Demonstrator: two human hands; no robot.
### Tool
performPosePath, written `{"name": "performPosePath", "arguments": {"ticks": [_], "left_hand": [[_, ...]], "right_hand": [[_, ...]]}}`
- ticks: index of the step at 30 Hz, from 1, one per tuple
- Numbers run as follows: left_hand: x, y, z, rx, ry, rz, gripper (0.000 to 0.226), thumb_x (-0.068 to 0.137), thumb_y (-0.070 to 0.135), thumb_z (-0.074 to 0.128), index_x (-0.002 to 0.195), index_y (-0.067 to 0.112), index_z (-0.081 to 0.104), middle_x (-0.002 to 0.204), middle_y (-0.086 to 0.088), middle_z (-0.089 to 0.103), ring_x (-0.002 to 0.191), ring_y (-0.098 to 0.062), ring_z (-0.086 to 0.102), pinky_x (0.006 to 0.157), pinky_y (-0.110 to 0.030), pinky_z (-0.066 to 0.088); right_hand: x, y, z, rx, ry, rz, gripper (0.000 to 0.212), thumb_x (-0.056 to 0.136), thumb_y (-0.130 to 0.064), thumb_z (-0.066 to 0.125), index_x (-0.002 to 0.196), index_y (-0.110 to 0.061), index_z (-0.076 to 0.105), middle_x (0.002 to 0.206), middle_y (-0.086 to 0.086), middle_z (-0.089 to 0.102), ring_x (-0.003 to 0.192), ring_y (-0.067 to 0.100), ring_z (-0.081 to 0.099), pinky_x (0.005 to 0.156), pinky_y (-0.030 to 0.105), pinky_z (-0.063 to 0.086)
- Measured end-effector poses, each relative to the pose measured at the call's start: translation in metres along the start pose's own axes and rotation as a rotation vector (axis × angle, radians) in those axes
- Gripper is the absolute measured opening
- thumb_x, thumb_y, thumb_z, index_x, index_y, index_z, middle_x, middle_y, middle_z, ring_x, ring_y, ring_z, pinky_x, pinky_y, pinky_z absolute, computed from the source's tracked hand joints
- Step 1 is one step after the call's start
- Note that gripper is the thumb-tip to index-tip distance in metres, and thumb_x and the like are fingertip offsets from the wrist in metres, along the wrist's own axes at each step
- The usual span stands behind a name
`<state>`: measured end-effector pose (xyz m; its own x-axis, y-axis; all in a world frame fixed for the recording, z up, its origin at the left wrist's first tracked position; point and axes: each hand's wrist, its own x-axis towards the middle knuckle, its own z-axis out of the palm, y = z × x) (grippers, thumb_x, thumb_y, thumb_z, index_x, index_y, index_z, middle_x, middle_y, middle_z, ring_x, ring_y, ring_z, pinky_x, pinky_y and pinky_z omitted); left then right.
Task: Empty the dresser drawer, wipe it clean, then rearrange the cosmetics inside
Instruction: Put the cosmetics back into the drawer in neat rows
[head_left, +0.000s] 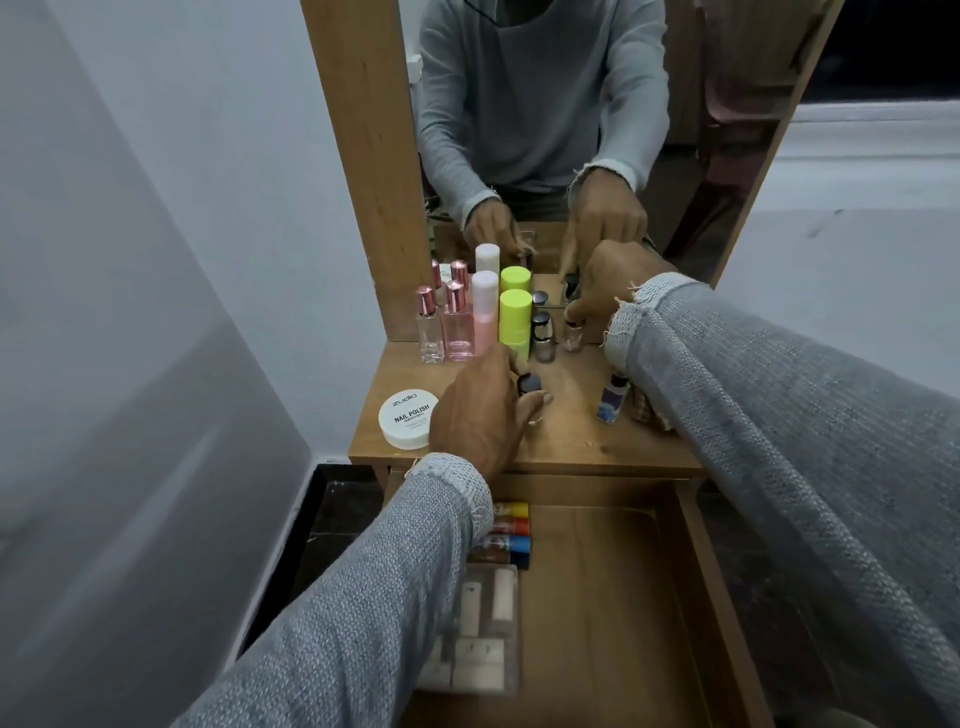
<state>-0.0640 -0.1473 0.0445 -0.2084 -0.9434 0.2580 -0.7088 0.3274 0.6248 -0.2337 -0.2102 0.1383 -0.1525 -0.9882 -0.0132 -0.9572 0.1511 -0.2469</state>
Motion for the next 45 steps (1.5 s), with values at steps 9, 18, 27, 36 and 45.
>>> {"name": "performPosePath", "arguments": {"ticks": [9, 18, 27, 36, 45], "left_hand": [[-0.043, 0.007, -0.013, -0.193, 0.082, 0.054, 0.025, 0.082, 0.029, 0.074, 0.099, 0.022, 0.056, 0.096, 0.008, 0.062, 0.082, -0.007, 0.059, 0.073, -0.025, 0.052], [-0.144, -0.023, 0.015, -0.262, 0.004, 0.007, 0.027, 0.085, 0.019, 0.072, 0.109, 0.023, 0.061, 0.102, 0.013, 0.064, 0.091, 0.001, 0.059, 0.078, -0.011, 0.048], [-0.144, -0.030, 0.059, -0.139, -0.186, 0.063, 0.034, 0.085, 0.009, 0.062, 0.115, 0.023, 0.056, 0.111, 0.007, 0.059, 0.101, -0.008, 0.056, 0.089, -0.030, 0.049], [-0.140, -0.030, 0.067, -0.095, -0.267, 0.065, 0.027, 0.087, 0.005, 0.058, 0.111, 0.018, 0.054, 0.108, 0.001, 0.057, 0.098, -0.013, 0.054, 0.086, -0.030, 0.048], [-0.138, -0.035, 0.065, 0.007, -0.282, 0.045, 0.034, 0.085, 0.005, 0.063, 0.116, 0.020, 0.060, 0.118, 0.003, 0.060, 0.108, -0.015, 0.056, 0.092, -0.028, 0.047]], "right_hand": [[-0.087, 0.011, -0.025, 0.280, 0.154, -0.180, 0.016, 0.077, -0.030, 0.074, 0.078, -0.015, 0.071, 0.076, -0.002, 0.068, 0.070, 0.011, 0.063, 0.055, 0.024, 0.045], [-0.202, 0.039, 0.082, 0.452, -0.040, -0.181, 0.006, 0.078, -0.029, 0.071, 0.081, -0.025, 0.067, 0.075, -0.013, 0.067, 0.071, -0.001, 0.061, 0.066, 0.020, 0.052], [-0.199, 0.051, 0.152, 0.319, -0.076, -0.208, 0.029, 0.075, -0.022, 0.067, 0.060, -0.031, 0.044, 0.060, -0.012, 0.050, 0.054, 0.004, 0.048, 0.054, 0.015, 0.034], [-0.200, 0.053, 0.174, 0.348, -0.095, -0.156, 0.010, 0.076, -0.022, 0.061, 0.070, -0.020, 0.052, 0.061, -0.008, 0.050, 0.056, 0.009, 0.050, 0.056, 0.024, 0.041], [-0.205, 0.056, 0.185, 0.382, -0.114, -0.120, 0.021, 0.081, -0.014, 0.065, 0.099, -0.023, 0.060, 0.085, -0.011, 0.058, 0.077, 0.009, 0.056, 0.069, 0.023, 0.043]]}}
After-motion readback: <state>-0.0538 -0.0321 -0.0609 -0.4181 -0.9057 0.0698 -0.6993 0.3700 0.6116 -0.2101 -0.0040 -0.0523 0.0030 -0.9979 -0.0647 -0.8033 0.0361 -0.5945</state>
